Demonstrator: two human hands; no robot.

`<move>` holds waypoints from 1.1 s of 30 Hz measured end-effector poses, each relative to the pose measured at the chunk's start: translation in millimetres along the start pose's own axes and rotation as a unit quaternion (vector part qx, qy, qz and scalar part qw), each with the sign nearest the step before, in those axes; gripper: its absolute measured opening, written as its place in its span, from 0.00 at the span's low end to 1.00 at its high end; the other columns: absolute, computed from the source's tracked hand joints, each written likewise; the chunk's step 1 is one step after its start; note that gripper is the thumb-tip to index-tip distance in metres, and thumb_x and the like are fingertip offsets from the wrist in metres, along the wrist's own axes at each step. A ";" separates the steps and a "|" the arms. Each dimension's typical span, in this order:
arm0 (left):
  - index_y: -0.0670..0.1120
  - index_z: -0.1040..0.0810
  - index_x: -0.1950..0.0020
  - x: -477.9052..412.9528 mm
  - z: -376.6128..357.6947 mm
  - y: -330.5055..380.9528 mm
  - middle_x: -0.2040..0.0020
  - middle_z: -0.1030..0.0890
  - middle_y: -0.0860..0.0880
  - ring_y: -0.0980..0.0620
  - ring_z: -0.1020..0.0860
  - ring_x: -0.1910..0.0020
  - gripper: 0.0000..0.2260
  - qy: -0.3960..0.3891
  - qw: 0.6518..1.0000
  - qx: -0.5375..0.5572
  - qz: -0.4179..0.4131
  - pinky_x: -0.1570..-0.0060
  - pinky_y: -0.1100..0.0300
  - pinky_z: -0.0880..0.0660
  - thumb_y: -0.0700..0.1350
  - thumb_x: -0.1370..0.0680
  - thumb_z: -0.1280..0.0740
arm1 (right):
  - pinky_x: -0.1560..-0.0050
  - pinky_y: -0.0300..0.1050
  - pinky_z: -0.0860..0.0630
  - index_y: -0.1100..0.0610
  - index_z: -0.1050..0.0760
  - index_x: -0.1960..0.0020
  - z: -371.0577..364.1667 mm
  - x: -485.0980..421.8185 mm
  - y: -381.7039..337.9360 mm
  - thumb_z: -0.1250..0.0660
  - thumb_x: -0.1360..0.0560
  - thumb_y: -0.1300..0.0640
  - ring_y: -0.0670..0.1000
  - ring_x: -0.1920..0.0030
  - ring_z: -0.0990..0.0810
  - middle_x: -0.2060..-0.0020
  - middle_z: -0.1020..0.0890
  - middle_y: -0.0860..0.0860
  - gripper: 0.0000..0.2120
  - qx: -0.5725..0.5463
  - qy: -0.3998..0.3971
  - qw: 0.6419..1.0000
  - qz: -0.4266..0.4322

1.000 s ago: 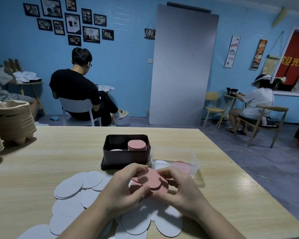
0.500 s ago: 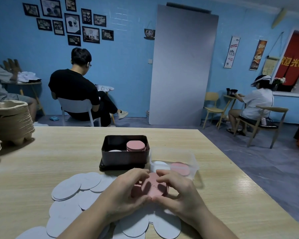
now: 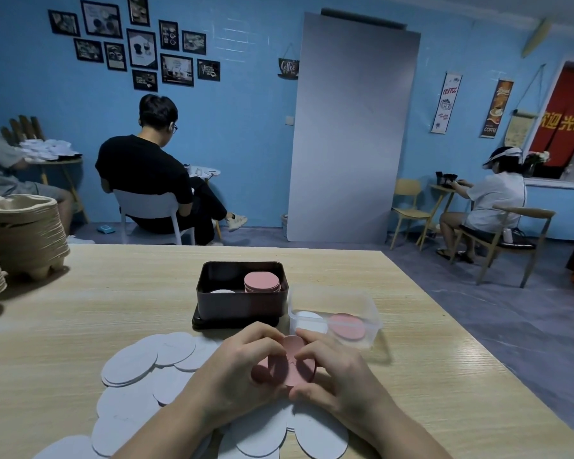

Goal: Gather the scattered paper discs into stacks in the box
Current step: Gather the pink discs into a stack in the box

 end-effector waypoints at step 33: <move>0.58 0.21 0.42 0.1 19.9 -8.5 0.44 0.21 0.64 0.57 0.22 0.44 0.16 -0.007 0.965 -0.250 0.077 0.48 0.56 0.23 0.61 0.26 0.36 | 0.34 0.30 0.36 0.47 0.21 0.53 4.4 5.2 12.4 0.27 0.32 0.35 0.40 0.32 0.29 0.35 0.23 0.39 0.18 0.074 -0.006 0.992 -0.103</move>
Point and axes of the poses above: each hand's wrist, its own x-axis away from the middle knuckle, its own z-axis out of the back of the hand, y = z × x, the point moved 6 cm from there along -x, towards the middle knuckle
